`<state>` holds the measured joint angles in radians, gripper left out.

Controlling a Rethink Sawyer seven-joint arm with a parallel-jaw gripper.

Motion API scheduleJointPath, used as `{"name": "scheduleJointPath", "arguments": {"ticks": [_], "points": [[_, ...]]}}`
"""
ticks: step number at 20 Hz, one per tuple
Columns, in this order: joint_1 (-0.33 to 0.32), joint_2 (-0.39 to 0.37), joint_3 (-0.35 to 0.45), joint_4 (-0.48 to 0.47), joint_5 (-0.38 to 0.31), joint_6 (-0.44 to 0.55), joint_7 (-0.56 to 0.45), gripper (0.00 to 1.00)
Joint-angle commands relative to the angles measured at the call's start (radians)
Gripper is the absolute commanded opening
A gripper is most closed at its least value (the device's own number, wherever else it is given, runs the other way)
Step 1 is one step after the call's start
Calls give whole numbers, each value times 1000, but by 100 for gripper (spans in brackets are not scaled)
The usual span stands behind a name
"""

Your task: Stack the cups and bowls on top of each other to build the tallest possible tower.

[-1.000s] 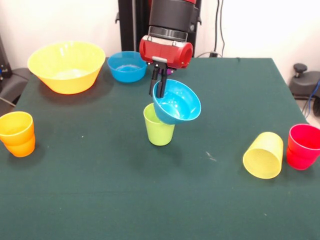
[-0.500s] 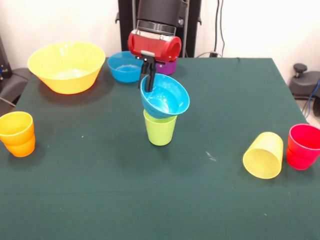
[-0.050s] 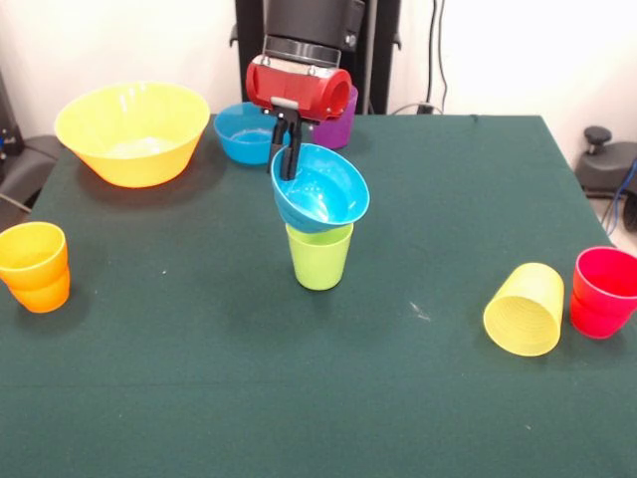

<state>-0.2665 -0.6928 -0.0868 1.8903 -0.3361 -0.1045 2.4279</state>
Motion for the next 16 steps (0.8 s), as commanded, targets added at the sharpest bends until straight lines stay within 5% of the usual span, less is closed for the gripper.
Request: {"name": "scheduleJointPath", "arguments": {"ticks": [1,16], "points": [[21,61,97,24,-60,-29,39,0],[35,93,85,27,-55,-78,52,0]]}}
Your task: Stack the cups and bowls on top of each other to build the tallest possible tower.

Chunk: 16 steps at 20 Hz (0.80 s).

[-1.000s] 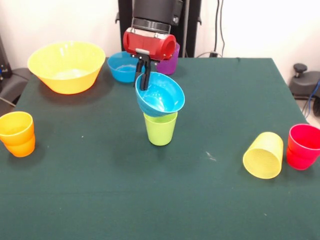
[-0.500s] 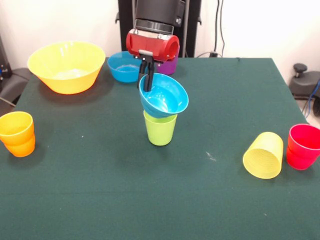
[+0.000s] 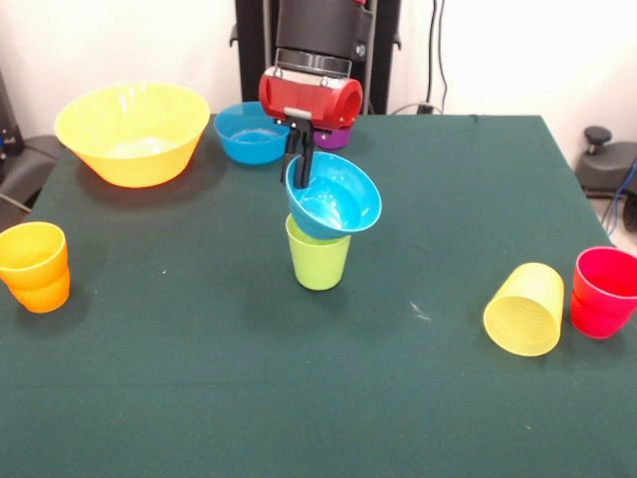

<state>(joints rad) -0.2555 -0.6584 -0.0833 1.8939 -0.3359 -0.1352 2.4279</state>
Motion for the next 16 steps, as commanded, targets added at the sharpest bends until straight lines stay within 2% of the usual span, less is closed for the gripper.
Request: {"name": "scheduleJointPath", "arguments": {"ticks": [1,11,16], "points": [[26,59,79,24,-55,-49,52,0],[15,57,82,33,-66,-64,52,0],[12,41,86,34,-56,-28,47,0]]}}
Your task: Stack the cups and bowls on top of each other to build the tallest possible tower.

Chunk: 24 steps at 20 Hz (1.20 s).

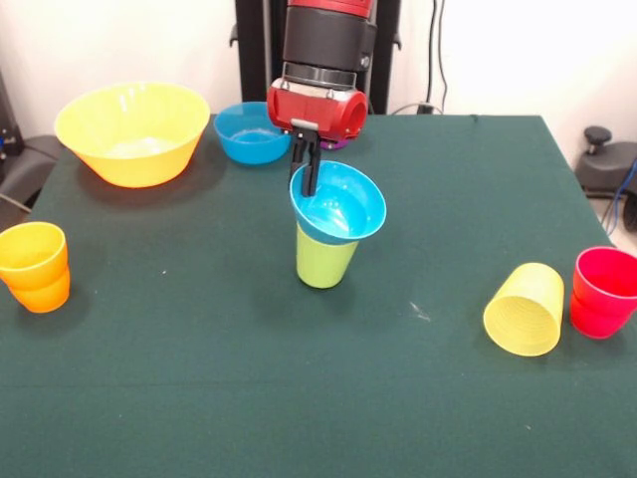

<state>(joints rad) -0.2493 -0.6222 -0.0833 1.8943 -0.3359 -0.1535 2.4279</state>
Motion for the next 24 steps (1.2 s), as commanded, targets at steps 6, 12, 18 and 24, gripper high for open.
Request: {"name": "scheduleJointPath", "arguments": {"ticks": [6,12,18,24], "points": [[-15,-30,105,47,-59,20,42,0],[-47,-90,133,68,-56,71,29,0],[-67,-96,147,73,-68,51,25,0],[-41,-89,120,67,-64,34,24,100]]}}
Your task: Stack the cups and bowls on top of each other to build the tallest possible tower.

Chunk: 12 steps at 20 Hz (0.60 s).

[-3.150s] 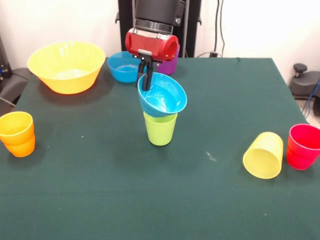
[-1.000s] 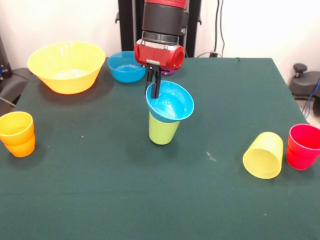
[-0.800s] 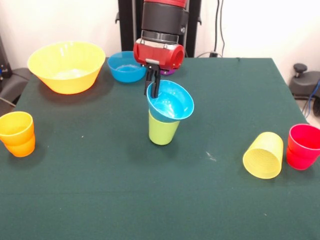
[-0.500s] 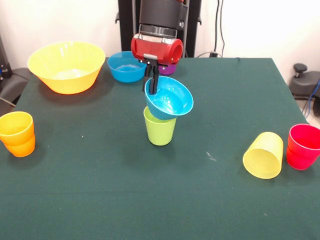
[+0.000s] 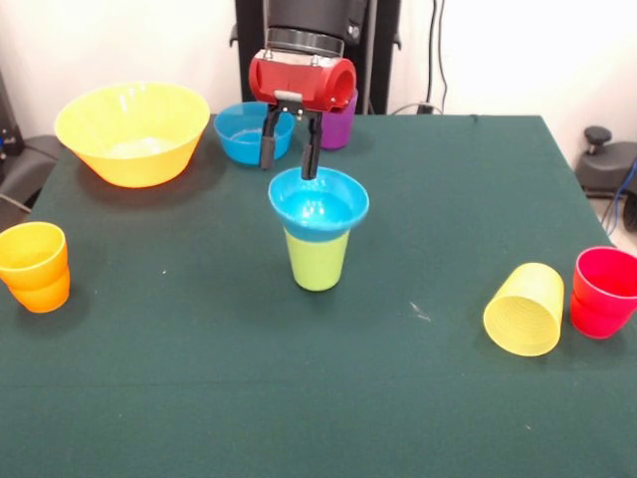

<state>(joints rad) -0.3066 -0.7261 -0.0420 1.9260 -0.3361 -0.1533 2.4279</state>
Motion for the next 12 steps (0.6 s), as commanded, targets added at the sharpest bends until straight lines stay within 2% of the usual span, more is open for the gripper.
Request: {"name": "scheduleJointPath", "arguments": {"ticks": [1,12], "points": [[24,16,71,29,-57,46,21,100],[22,21,86,32,-44,62,29,100]]}}
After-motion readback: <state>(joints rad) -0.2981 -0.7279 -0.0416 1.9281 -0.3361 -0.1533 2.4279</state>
